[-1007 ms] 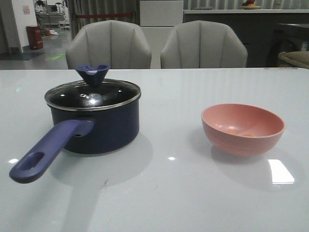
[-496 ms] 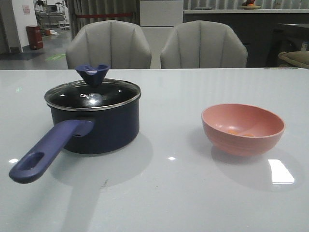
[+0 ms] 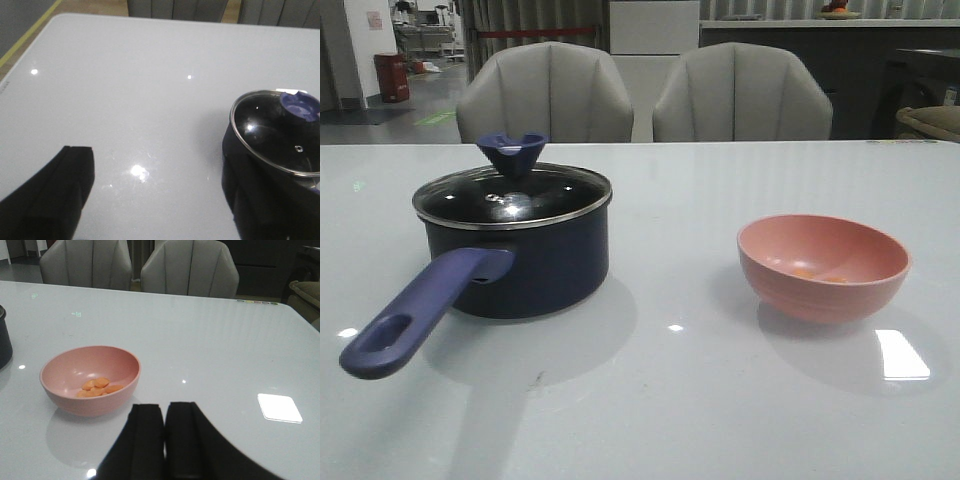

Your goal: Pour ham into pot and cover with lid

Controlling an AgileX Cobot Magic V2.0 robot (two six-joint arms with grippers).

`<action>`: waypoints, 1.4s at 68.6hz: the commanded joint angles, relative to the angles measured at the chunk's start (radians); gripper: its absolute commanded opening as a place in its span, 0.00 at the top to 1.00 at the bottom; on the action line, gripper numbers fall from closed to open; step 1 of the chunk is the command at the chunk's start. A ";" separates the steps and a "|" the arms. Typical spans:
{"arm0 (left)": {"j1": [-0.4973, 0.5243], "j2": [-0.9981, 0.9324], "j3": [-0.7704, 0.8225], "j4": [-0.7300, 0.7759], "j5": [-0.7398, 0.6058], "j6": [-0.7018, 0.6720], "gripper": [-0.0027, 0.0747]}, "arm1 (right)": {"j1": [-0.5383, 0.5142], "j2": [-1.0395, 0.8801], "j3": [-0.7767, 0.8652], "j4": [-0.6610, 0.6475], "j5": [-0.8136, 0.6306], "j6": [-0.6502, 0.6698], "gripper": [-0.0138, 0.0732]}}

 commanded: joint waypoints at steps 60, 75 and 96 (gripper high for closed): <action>-0.388 0.993 -0.870 -0.002 0.286 -0.098 0.21 | -0.005 -0.019 -0.005 -0.008 -0.078 -0.001 0.65; -0.450 1.163 -1.087 0.055 0.430 -0.199 0.17 | -0.005 -0.019 -0.005 -0.008 -0.078 -0.001 0.65; -0.462 1.290 -1.190 0.093 0.541 -0.300 0.16 | -0.005 -0.019 -0.005 -0.008 -0.078 -0.001 0.65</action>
